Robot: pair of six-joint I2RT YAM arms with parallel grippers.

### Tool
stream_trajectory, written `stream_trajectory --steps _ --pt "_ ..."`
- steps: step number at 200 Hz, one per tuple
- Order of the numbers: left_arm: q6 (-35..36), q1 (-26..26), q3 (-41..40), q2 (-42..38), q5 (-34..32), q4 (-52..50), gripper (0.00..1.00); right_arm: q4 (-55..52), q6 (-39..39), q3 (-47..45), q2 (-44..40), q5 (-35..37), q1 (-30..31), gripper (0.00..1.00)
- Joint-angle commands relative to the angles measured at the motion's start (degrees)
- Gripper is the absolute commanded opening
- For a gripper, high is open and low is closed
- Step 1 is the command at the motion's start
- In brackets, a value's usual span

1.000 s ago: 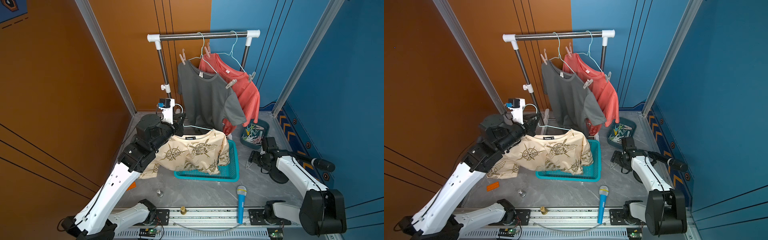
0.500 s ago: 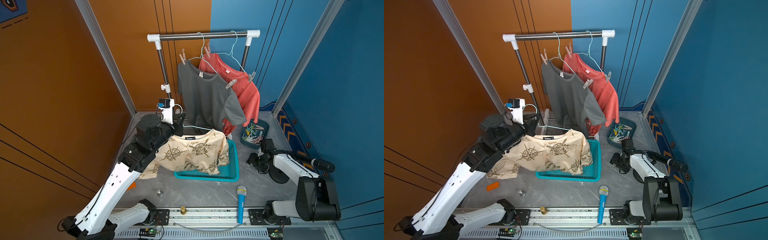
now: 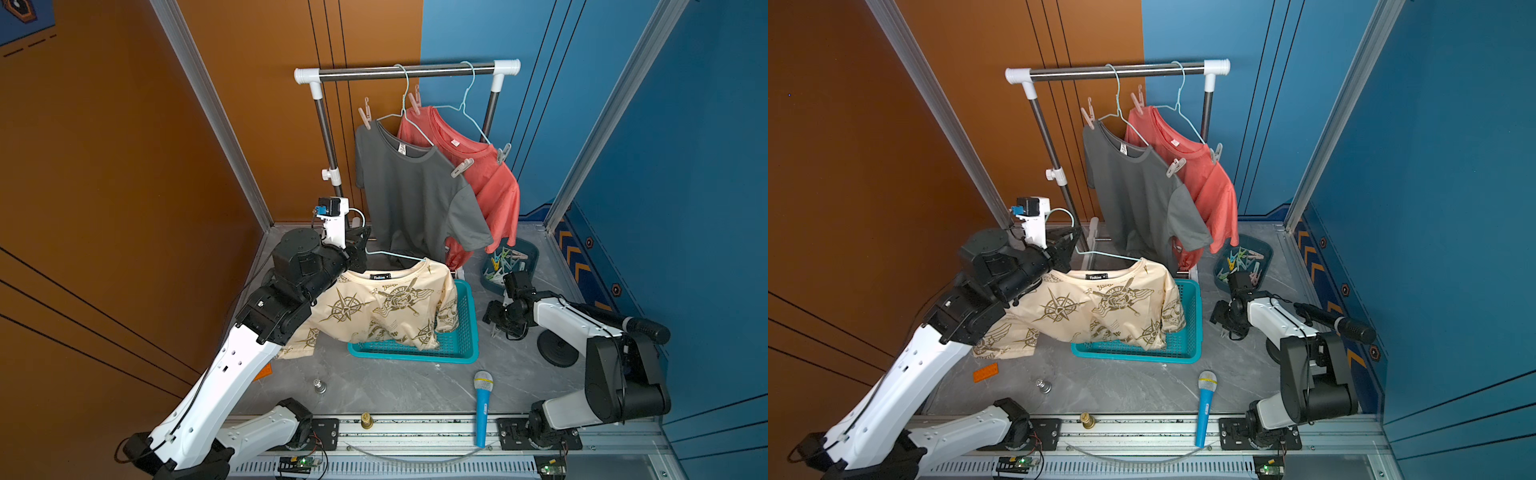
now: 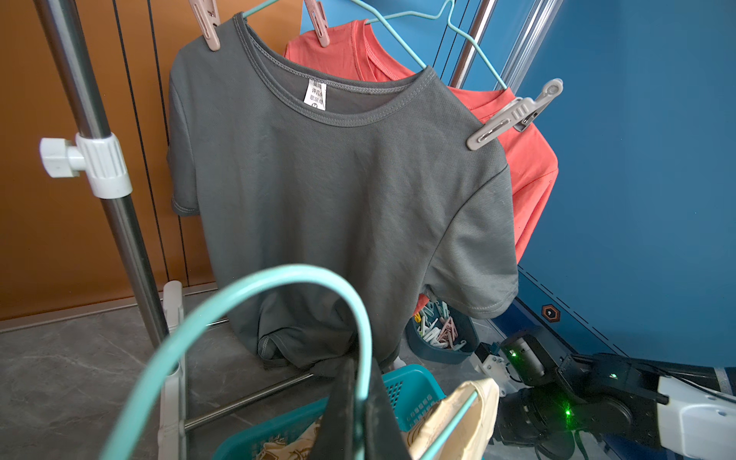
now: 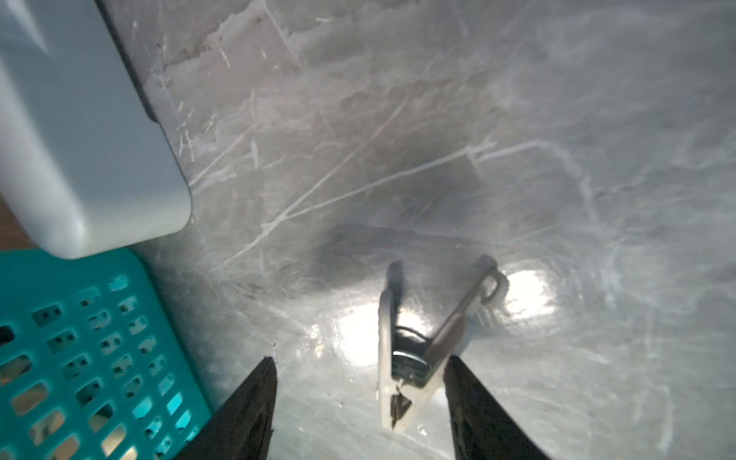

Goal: Use clothespins to secure the t-shirt on both sides of the hanger
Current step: Pick up the clothespin from the center of the board.

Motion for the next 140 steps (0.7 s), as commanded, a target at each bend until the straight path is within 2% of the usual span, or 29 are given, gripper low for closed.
stream_trajectory --steps 1,30,58,140 --pt "-0.38 0.62 -0.43 -0.50 0.44 1.63 0.05 -2.27 -0.31 0.98 0.70 3.22 0.11 0.69" --pt "-0.36 0.88 -0.60 -0.52 0.36 1.80 0.05 -3.89 -0.04 0.30 -2.24 4.90 0.61 0.76" --pt "-0.71 1.05 -0.61 -0.02 0.95 2.33 0.05 -3.86 -0.37 -0.23 -2.52 5.23 0.38 0.77" --pt "-0.75 1.14 -0.25 -0.30 0.63 1.50 0.05 1.44 0.88 3.11 5.08 0.90 0.39 0.63"
